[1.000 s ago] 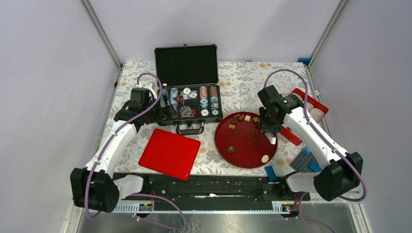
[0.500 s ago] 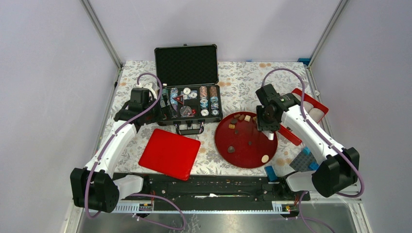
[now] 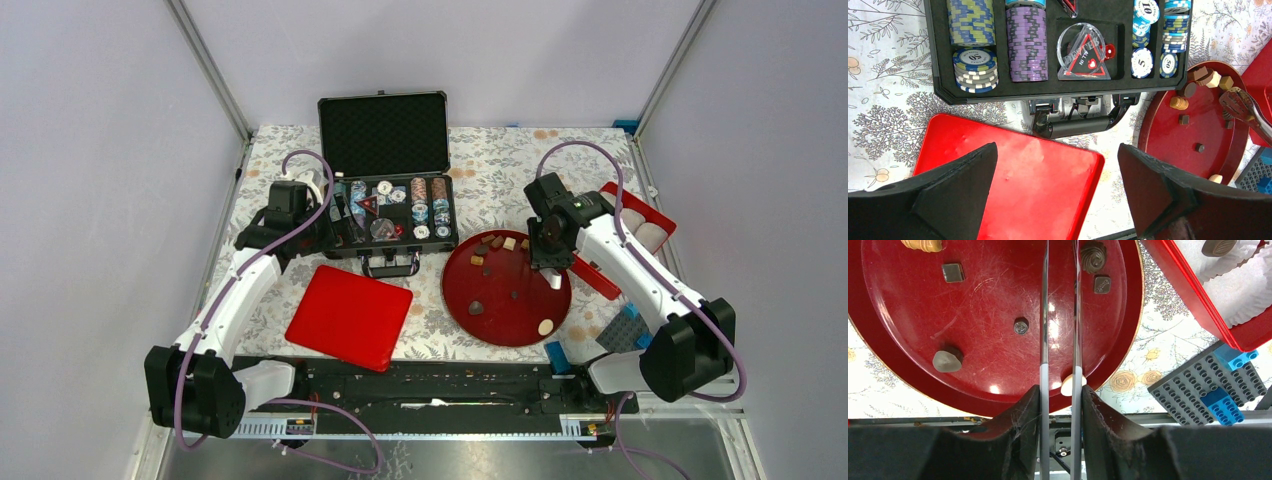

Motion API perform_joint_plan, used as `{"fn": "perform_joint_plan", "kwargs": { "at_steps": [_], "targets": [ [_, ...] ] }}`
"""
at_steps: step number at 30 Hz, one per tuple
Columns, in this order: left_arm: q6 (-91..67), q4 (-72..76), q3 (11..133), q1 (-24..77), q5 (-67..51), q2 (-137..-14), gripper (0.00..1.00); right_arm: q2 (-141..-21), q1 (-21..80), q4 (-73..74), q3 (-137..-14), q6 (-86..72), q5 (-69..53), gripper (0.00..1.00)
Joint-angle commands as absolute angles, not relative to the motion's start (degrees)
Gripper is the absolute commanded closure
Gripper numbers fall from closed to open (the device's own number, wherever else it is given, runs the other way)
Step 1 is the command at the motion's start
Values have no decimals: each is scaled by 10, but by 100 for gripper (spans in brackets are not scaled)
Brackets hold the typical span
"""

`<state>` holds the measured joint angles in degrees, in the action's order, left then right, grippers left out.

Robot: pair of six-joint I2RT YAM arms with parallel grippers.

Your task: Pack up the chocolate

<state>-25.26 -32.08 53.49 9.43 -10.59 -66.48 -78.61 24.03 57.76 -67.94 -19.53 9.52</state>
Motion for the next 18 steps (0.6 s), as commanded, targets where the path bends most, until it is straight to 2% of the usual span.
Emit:
{"fn": "perform_joint_plan", "kwargs": {
  "at_steps": [1,7,14,18],
  "targets": [
    [-243,-310,550,96,-97,-655,1,-761,243,597,-705,-196,110,82],
    [-244,-309,550,97,-104,-659,1,-728,243,618,-745,-211,122,89],
    [-244,-310,552,97,-101,-658,1,-698,240,638,-779,-223,218,92],
    [-244,-309,554,97,-102,-660,1,-687,182,632,-769,-215,245,92]
  ]
}}
